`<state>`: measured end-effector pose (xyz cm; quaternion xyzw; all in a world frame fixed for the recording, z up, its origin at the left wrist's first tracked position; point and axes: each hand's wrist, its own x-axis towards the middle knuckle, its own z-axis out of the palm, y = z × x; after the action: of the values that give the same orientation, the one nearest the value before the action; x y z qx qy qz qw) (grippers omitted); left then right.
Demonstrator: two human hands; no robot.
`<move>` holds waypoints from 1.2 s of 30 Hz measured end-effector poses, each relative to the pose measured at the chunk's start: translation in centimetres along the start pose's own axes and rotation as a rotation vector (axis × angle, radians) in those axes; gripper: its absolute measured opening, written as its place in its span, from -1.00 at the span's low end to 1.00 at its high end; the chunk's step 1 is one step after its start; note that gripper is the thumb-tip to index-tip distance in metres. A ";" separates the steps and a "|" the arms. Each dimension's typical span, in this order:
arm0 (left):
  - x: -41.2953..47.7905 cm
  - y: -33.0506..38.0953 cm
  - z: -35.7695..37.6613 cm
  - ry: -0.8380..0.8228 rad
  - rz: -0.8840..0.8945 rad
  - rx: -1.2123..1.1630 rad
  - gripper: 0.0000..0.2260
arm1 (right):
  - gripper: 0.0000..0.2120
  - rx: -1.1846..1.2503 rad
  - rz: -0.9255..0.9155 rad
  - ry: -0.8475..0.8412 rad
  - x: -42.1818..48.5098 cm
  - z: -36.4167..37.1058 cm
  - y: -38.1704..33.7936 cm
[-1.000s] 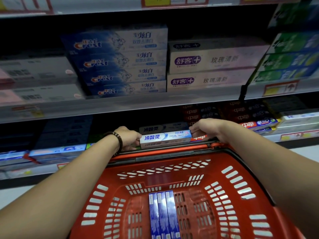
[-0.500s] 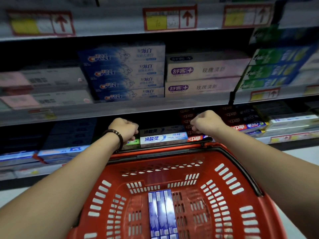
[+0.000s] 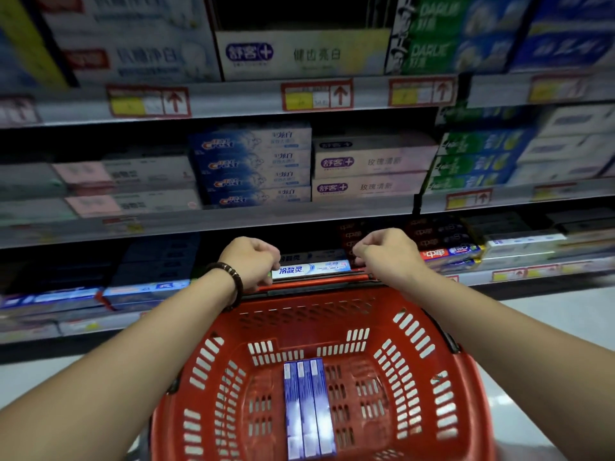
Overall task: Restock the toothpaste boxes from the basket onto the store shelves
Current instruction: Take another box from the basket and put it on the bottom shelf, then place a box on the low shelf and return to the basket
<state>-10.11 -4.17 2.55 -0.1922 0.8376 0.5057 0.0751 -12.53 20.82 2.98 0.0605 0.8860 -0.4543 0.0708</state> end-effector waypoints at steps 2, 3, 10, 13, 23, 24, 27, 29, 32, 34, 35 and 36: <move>-1.7 -0.4 0.1 -0.016 -0.003 0.000 -0.87 | -0.84 0.002 -0.002 -0.026 -1.4 0.2 0.0; -2.4 -0.7 0.1 -0.025 -0.003 0.005 -0.88 | -0.84 0.000 -0.003 -0.038 -1.9 0.3 0.1; -6.1 -2.5 1.0 -0.113 -0.045 0.045 -0.91 | -0.85 0.088 0.043 -0.118 -5.0 1.5 1.3; -7.0 -4.0 1.6 -0.067 -0.050 0.064 -0.90 | -0.86 0.132 0.059 -0.144 -5.5 2.0 2.6; -8.6 -7.4 2.8 -0.190 -0.168 0.178 -0.88 | -0.88 0.126 0.143 -0.291 -6.8 3.2 4.6; -8.6 -8.1 3.3 -0.197 -0.187 0.191 -0.87 | -0.89 0.125 0.153 -0.300 -6.9 3.3 4.7; -8.2 -10.3 5.0 -0.197 -0.240 0.208 -0.86 | -0.88 0.120 0.174 -0.341 -7.2 4.0 5.3; -7.8 -11.7 5.9 -0.175 -0.269 0.218 -0.83 | -0.89 0.113 0.178 -0.361 -7.4 4.2 5.5; -7.2 -13.6 7.1 -0.163 -0.307 0.216 -0.81 | -0.90 0.099 0.189 -0.369 -7.6 4.4 5.9; -6.8 -14.7 7.8 -0.170 -0.334 0.224 -0.82 | -0.89 0.096 0.206 -0.374 -7.6 4.6 6.3; -6.4 -15.4 8.2 -0.178 -0.344 0.234 -0.82 | -0.88 0.100 0.217 -0.379 -7.5 4.8 6.5; -6.1 -16.1 8.5 -0.184 -0.358 0.242 -0.82 | -0.88 0.103 0.227 -0.386 -7.5 4.9 6.7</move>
<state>1.30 -1.90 -12.73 -0.2805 0.8342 0.3958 0.2621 -3.63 20.43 -3.83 0.0752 0.8192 -0.4911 0.2864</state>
